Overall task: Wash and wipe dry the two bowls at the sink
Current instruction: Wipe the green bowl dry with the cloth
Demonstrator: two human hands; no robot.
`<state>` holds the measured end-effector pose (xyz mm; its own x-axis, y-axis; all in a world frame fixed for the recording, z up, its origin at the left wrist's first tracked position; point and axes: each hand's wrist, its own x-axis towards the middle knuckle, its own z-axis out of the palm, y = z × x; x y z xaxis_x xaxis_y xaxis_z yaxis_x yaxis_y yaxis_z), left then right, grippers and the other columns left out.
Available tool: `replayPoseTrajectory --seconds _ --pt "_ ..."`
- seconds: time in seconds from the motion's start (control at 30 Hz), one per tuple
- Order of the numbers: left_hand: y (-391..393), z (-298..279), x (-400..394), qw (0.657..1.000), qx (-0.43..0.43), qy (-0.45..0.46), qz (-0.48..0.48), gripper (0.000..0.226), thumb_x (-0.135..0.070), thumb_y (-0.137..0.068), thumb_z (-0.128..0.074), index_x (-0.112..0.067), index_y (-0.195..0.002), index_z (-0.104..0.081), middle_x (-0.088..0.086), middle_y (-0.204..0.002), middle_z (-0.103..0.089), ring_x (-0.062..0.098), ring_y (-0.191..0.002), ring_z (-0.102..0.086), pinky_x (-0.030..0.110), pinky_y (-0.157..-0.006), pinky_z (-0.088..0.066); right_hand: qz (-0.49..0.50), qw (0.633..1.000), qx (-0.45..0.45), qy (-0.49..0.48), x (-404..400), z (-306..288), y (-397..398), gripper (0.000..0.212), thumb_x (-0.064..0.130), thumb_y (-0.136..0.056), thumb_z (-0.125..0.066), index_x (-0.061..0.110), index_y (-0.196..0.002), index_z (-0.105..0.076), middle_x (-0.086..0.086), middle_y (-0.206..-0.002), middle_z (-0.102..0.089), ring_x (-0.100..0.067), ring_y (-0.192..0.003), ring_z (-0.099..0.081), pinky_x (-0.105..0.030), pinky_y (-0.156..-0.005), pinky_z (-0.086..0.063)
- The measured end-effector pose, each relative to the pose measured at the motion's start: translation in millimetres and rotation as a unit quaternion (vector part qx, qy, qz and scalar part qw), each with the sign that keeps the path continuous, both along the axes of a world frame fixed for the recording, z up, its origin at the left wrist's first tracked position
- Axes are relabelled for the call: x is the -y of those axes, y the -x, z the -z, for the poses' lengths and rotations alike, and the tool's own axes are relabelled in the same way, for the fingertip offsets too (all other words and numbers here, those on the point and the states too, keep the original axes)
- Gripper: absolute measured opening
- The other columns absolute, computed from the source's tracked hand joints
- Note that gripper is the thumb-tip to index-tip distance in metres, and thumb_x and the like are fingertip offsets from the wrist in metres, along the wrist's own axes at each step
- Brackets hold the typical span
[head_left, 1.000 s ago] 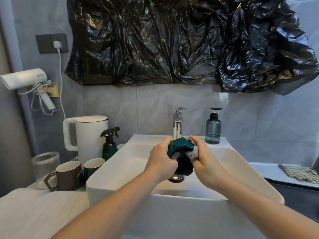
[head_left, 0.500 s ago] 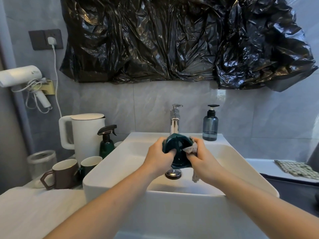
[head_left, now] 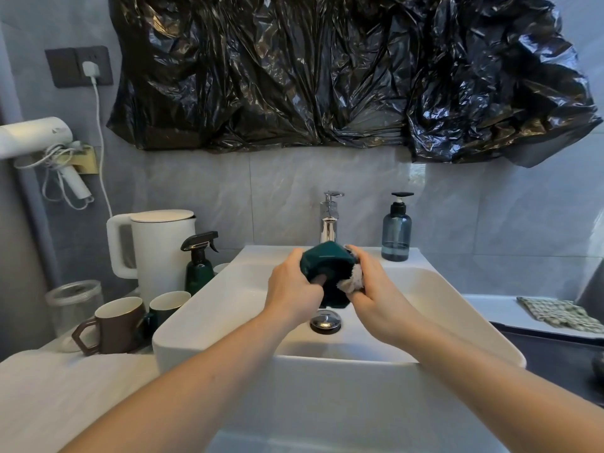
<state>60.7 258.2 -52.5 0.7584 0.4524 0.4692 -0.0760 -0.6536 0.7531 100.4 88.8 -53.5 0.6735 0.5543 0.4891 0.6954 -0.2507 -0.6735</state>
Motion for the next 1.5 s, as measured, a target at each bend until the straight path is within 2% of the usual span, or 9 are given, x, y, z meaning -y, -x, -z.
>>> replayPoseTrajectory --seconds 0.1,0.37,0.53,0.63,0.83,1.03,1.13,1.23,1.5 --pt "-1 -1 1 0.999 0.006 0.047 0.009 0.033 -0.017 -0.095 -0.075 -0.030 -0.118 -0.057 -0.006 -0.111 -0.067 0.024 -0.108 -0.065 0.043 -0.097 -0.059 -0.035 0.995 -0.096 -0.021 -1 2 0 0.048 0.013 -0.106 -0.048 0.037 -0.146 -0.035 0.012 -0.129 -0.059 -0.016 -0.119 -0.057 -0.036 -0.097 -0.055" --pt "2 4 5 0.996 -0.044 -0.062 0.039 0.029 -0.016 -0.088 -0.074 -0.027 -0.111 -0.060 -0.005 -0.103 -0.070 0.023 -0.098 -0.065 0.043 -0.087 -0.059 0.038 0.997 0.062 0.001 3 -5 4 0.063 -0.003 -0.095 -0.046 0.026 -0.151 -0.039 0.010 -0.145 -0.044 -0.008 -0.132 -0.041 -0.024 -0.114 -0.034" --pt "3 0 5 0.999 -0.023 -0.018 0.013 0.035 -0.016 -0.093 -0.075 -0.028 -0.121 -0.058 -0.005 -0.114 -0.068 0.023 -0.108 -0.064 0.045 -0.096 -0.059 0.026 0.996 -0.077 0.018 2 -1 2 0.038 0.015 -0.106 -0.046 0.031 -0.140 -0.039 0.001 -0.118 -0.062 -0.016 -0.091 -0.060 -0.030 -0.066 -0.057" --pt "4 0 9 0.998 -0.046 -0.045 0.024 0.035 -0.013 -0.091 -0.074 -0.025 -0.120 -0.059 -0.003 -0.112 -0.069 0.023 -0.104 -0.064 0.041 -0.091 -0.059 0.032 0.999 0.012 -0.007 2 0 0 0.055 0.002 -0.098 -0.045 0.028 -0.146 -0.040 0.002 -0.132 -0.056 -0.014 -0.117 -0.056 -0.035 -0.104 -0.051" --pt "10 -2 12 0.990 -0.093 -0.101 0.012 0.033 -0.008 -0.082 -0.069 -0.021 -0.110 -0.056 0.002 -0.102 -0.068 0.029 -0.095 -0.063 0.038 -0.076 -0.055 0.032 0.988 0.138 0.060 0 -3 5 0.072 -0.004 -0.084 -0.045 0.019 -0.153 -0.043 0.003 -0.155 -0.045 -0.014 -0.144 -0.036 -0.030 -0.124 -0.027" --pt "11 -2 13 0.983 -0.091 -0.156 0.022 0.036 -0.007 -0.081 -0.065 -0.021 -0.112 -0.055 0.005 -0.110 -0.070 0.034 -0.101 -0.063 0.036 -0.074 -0.048 0.041 0.984 0.150 0.087 -4 -5 7 0.067 0.007 -0.089 -0.043 0.021 -0.154 -0.044 0.008 -0.158 -0.042 -0.012 -0.147 -0.033 -0.020 -0.121 -0.024" --pt "9 -2 11 0.988 -0.060 -0.140 0.002 0.028 -0.010 -0.086 -0.069 -0.022 -0.107 -0.054 0.001 -0.104 -0.068 0.030 -0.097 -0.062 0.037 -0.075 -0.052 0.055 0.997 0.015 0.054 2 -1 2 0.044 0.013 -0.102 -0.043 0.031 -0.142 -0.045 0.006 -0.128 -0.061 -0.016 -0.111 -0.059 -0.017 -0.091 -0.045" --pt "3 0 8 0.997 -0.022 -0.069 -0.009 0.030 -0.016 -0.092 -0.073 -0.024 -0.116 -0.057 -0.002 -0.110 -0.069 0.027 -0.103 -0.064 0.045 -0.089 -0.059 0.042 0.988 -0.140 0.057 5 0 -1 0.029 0.027 -0.109 -0.042 0.031 -0.137 -0.045 0.001 -0.123 -0.066 -0.016 -0.105 -0.064 -0.035 -0.094 -0.054" --pt "-3 0 2 0.999 0.000 0.045 0.021 0.032 -0.016 -0.095 -0.075 -0.024 -0.121 -0.058 -0.003 -0.115 -0.067 0.022 -0.107 -0.063 0.037 -0.093 -0.056 0.010 0.999 0.006 -0.034 2 -4 4 0.059 0.012 -0.107 -0.047 0.035 -0.158 -0.028 0.010 -0.152 -0.045 0.001 -0.139 -0.040 -0.026 -0.117 -0.033"
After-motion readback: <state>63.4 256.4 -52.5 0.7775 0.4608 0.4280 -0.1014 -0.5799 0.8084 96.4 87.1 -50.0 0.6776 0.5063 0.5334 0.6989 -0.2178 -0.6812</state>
